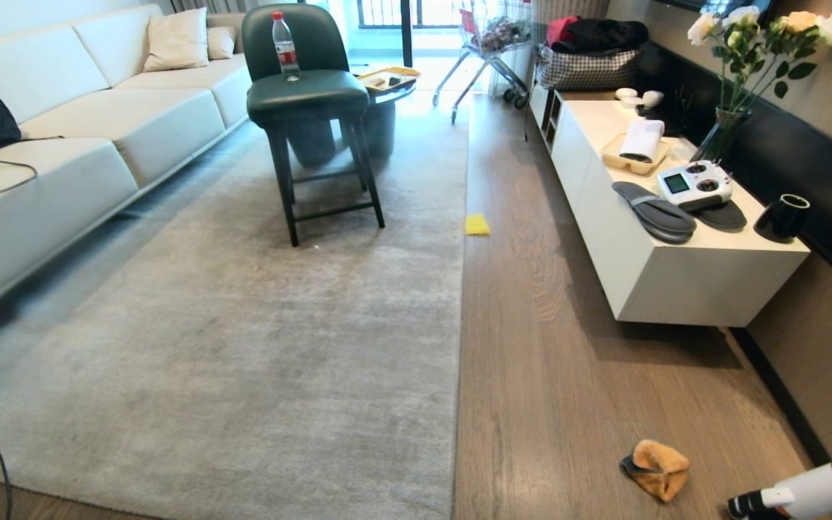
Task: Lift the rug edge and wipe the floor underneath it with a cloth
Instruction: Lift up the carpet
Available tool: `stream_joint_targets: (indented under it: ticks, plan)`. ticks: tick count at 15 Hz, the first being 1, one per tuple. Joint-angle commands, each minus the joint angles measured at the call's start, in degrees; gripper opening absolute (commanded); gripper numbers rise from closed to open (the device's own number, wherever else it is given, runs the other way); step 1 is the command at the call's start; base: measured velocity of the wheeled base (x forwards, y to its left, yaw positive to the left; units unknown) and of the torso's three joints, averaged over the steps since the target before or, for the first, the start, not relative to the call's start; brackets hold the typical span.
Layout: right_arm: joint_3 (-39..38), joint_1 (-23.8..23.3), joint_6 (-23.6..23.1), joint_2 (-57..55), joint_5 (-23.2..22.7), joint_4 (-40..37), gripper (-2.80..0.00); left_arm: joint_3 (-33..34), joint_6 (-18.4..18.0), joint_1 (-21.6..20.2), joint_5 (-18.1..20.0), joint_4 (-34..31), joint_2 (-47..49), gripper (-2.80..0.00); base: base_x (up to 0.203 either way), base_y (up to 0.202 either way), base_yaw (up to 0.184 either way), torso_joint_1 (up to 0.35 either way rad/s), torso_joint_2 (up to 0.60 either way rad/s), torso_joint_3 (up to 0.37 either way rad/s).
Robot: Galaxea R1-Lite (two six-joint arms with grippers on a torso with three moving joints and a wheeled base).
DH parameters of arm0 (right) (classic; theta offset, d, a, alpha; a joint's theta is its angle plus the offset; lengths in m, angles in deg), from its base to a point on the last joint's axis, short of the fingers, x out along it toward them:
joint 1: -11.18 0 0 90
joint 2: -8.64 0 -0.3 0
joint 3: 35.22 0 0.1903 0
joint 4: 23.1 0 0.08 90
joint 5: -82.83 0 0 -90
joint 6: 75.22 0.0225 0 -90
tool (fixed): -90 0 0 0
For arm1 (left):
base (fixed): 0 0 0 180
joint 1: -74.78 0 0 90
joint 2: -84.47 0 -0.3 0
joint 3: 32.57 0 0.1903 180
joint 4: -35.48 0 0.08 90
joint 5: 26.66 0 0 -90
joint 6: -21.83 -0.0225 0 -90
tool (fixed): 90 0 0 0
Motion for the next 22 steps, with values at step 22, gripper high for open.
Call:
stream_joint_targets:
  ticks: [22]
  plan:
    - [0.0, -0.04, -0.11, 0.0, -0.03, 0.03, -2.8, 0.01, -0.06, 0.0, -0.02, 0.01, 0.0, -2.8, 0.0, 0.0, 0.0, 0.007, 0.02, 0.016]
